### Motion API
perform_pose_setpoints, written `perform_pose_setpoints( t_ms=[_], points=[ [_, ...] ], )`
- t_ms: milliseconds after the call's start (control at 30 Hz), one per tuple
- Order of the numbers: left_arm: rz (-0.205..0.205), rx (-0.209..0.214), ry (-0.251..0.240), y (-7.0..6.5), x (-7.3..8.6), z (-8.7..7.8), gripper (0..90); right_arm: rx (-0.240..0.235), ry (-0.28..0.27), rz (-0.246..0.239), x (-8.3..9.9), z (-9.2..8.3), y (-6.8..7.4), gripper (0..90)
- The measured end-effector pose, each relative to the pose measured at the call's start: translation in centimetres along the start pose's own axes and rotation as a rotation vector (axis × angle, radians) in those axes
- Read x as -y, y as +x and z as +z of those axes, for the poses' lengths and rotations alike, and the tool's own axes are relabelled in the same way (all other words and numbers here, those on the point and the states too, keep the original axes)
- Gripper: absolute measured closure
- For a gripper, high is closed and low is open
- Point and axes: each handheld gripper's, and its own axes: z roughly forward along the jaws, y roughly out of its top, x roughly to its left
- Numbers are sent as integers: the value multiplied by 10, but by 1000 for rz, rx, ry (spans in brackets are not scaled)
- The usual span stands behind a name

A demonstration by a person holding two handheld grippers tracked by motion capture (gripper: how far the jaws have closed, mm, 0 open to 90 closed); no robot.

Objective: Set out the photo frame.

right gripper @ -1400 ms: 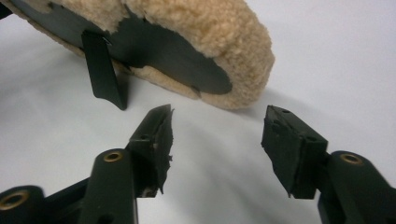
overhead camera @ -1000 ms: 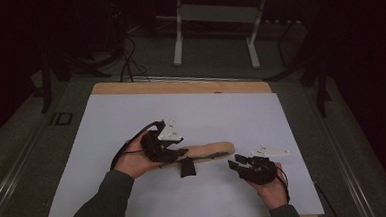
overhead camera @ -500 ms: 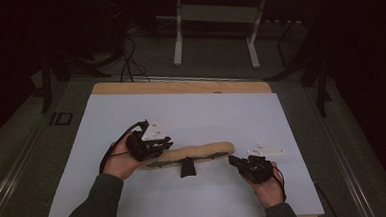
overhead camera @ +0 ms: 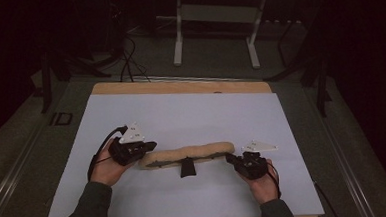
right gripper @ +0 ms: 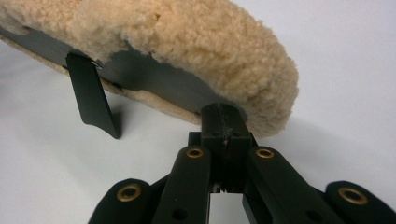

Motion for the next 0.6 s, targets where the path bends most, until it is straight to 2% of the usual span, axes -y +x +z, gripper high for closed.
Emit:
perform_pose_setpoints(
  t_ms=[233,600],
  points=[
    [-52,-3,-15,5,20,-1,900,2,5,2,-2,4,2,900],
    [-72,1,-45,4,28,-2,900,-2,16,-5,-4,12,7,900]
  ],
)
